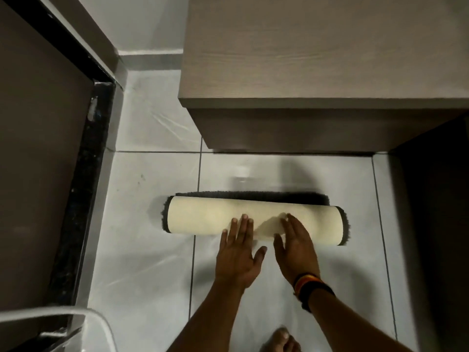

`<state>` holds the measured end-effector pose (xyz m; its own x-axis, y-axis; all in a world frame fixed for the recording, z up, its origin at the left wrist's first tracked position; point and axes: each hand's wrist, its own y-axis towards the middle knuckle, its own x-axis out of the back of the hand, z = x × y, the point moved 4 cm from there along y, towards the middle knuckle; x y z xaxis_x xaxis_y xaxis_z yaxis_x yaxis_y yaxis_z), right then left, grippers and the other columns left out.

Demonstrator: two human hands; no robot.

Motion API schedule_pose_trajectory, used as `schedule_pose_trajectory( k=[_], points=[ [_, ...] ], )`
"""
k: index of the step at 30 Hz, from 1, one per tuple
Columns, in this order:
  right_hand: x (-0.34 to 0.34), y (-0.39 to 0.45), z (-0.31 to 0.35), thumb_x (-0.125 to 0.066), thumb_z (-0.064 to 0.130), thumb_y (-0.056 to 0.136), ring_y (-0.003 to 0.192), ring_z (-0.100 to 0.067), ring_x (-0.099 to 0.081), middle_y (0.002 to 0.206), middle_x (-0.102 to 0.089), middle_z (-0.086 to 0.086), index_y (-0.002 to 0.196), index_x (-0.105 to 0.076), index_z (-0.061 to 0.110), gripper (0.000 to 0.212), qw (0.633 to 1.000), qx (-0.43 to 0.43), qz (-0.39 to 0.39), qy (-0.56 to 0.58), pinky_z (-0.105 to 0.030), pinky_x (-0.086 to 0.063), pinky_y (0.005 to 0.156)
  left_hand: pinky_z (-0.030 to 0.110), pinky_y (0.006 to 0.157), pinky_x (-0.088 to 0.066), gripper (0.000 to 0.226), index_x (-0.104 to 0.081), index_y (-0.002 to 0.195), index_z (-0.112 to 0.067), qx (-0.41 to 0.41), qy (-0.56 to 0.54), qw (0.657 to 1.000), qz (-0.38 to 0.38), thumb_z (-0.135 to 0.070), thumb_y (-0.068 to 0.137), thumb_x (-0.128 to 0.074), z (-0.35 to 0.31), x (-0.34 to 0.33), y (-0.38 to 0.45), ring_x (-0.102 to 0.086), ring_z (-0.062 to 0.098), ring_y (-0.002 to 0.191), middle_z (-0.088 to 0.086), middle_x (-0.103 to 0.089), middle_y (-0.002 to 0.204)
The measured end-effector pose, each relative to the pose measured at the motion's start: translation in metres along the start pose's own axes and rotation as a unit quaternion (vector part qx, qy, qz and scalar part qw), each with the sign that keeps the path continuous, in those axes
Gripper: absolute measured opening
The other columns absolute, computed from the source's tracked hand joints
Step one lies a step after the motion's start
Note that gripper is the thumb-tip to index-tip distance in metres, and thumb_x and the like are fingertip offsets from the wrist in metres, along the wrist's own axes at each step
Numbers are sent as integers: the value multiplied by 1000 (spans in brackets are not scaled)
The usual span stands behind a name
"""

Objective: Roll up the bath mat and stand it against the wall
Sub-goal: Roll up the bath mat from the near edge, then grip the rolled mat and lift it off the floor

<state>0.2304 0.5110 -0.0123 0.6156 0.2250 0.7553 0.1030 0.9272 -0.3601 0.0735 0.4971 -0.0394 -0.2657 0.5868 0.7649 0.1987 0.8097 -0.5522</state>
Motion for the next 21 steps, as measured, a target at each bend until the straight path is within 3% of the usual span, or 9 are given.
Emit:
schedule_pose_trajectory(
  k=[3, 4, 6, 7, 9, 13, 15, 17, 21],
  points=[
    [-5, -22, -34, -51, 36, 101, 119, -34, -59, 128, -62, -12, 125, -60, 14, 34, 955, -191, -139, 179, -45, -49, 101, 49, 130, 5, 87, 11, 165, -20, 17, -13, 1000, -16, -67, 102, -25, -11, 19, 33, 22, 23, 159, 1, 21, 173],
    [-14, -25, -48, -48, 44, 101, 116, -36, -61, 124, -64, -15, 122, -61, 14, 39, 903, -299, -150, 271, -48, -50, 99, 50, 130, 5, 87, 9, 165, -19, 21, -16, 1000, -17, -67, 102, -27, -13, 26, 43, 21, 24, 159, 2, 18, 174],
    [-40, -25, -63, -38, 60, 100, 120, -41, -59, 133, -61, -21, 133, -55, 8, 64, 723, -475, -122, 486, -56, -49, 101, 53, 130, 5, 88, 7, 165, -18, 20, -11, 1000, -16, -69, 101, -27, -15, 38, 64, 19, 26, 160, 3, 13, 175],
    [-48, -21, -62, -32, 68, 98, 125, -42, -55, 140, -56, -22, 142, -47, 5, 79, 645, -511, -90, 561, -58, -48, 104, 54, 129, 4, 89, 5, 166, -18, 23, -7, 1000, -15, -70, 101, -26, -17, 45, 71, 17, 28, 160, 5, 10, 176],
    [-59, -4, -59, -21, 81, 89, 134, -42, -48, 151, -47, -21, 151, -37, 6, 99, 553, -516, -67, 651, -60, -42, 109, 57, 129, 1, 87, -1, 166, -22, 9, 8, 1000, -19, -71, 100, -27, -19, 53, 87, 8, 34, 161, 7, -1, 176],
    [-72, 52, -40, -15, 93, 77, 139, -41, -43, 156, -43, -19, 152, -37, 8, 116, 409, -456, -99, 784, -63, -32, 116, 62, 127, -7, 81, -11, 165, -32, -10, 64, 997, -38, -73, 97, -27, -18, 65, 110, -8, 42, 159, 12, -20, 172],
    [-72, 75, -27, -20, 95, 73, 135, -42, -47, 152, -47, -18, 152, -37, 12, 116, 362, -426, -116, 821, -66, -32, 113, 63, 126, -7, 81, -13, 164, -34, -11, 74, 997, -29, -75, 96, -26, -19, 70, 119, -10, 45, 157, 14, -24, 171],
    [-72, 84, -16, -23, 96, 71, 129, -42, -51, 146, -53, -16, 151, -39, 16, 114, 345, -414, -129, 833, -68, -37, 109, 65, 126, -9, 78, -20, 163, -34, -4, 69, 997, -15, -75, 96, -27, -19, 75, 124, -12, 46, 157, 15, -28, 169],
    [-58, 67, 5, -19, 98, 70, 118, -41, -53, 144, -52, -13, 153, -35, 20, 115, 403, -396, -108, 818, -73, -32, 109, 65, 125, -13, 70, -40, 151, -26, 30, -12, 999, -11, -71, 98, -33, -23, 101, 112, -19, 43, 156, 12, -41, 162]
  ],
)
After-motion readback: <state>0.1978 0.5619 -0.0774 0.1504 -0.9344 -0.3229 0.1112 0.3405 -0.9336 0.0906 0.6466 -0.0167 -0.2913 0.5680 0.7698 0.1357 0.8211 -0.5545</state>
